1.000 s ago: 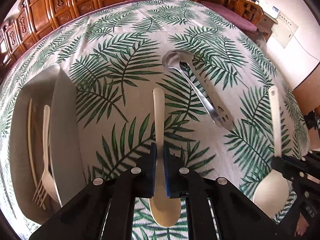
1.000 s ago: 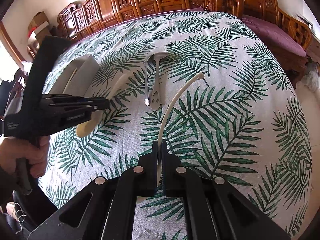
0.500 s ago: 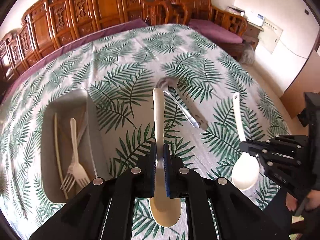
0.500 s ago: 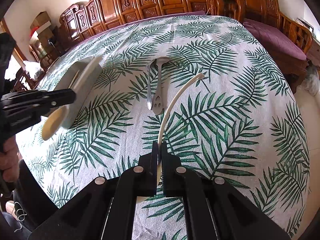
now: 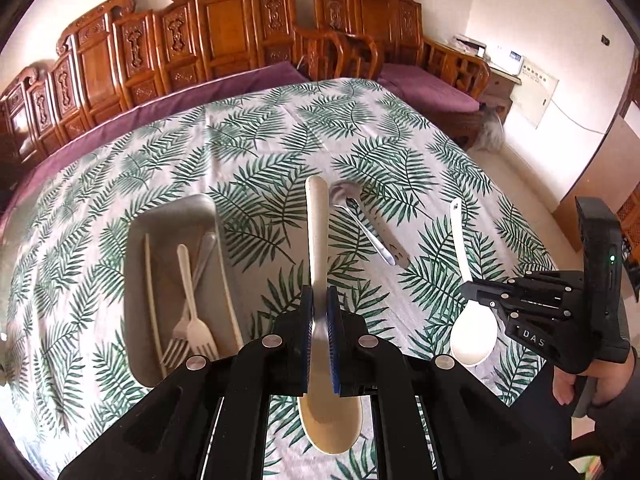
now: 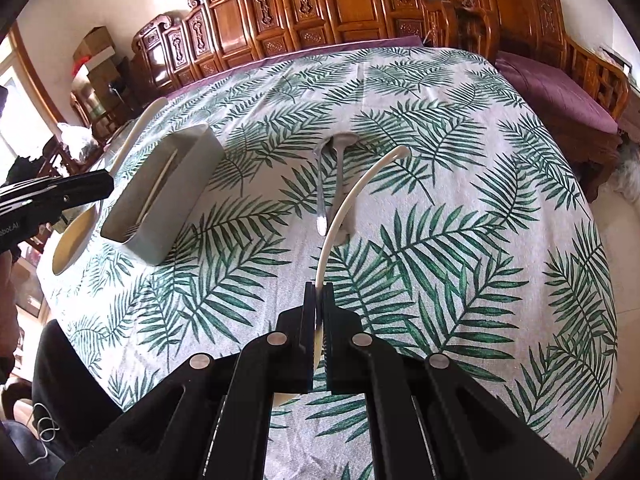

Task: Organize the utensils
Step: 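Carry both spoons to the grey tray and release the left tool's spoon inside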

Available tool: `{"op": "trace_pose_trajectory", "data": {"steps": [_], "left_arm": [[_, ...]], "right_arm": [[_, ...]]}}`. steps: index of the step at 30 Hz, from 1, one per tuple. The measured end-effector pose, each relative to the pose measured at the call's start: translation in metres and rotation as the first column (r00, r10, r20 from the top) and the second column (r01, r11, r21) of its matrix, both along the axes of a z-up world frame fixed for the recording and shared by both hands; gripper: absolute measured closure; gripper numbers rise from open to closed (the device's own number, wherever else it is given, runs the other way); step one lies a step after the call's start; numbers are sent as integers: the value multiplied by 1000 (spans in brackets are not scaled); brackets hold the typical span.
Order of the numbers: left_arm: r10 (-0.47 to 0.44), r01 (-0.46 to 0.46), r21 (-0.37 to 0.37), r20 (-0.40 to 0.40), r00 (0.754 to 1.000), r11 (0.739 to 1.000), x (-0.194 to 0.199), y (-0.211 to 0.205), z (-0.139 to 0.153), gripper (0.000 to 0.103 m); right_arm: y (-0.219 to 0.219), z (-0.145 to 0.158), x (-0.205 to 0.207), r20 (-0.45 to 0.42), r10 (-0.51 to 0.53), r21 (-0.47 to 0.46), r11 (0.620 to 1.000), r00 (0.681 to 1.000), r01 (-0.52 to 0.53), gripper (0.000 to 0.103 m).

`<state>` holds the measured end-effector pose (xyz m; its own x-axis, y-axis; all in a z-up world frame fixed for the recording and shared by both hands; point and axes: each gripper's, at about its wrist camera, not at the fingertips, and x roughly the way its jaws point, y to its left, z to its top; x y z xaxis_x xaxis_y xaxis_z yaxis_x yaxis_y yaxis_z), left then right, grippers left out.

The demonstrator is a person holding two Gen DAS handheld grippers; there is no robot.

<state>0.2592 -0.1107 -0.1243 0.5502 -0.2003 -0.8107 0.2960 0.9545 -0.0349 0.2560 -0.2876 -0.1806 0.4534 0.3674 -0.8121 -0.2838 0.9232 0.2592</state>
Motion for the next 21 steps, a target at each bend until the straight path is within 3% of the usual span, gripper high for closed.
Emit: {"op": "trace_pose_trajectory", "data": {"steps": [21], "left_arm": [[146, -145, -27, 32, 989, 989, 0, 86, 9, 97]], "right_arm": [[56, 41, -1, 89, 101, 2, 995, 991, -101, 99]]}}
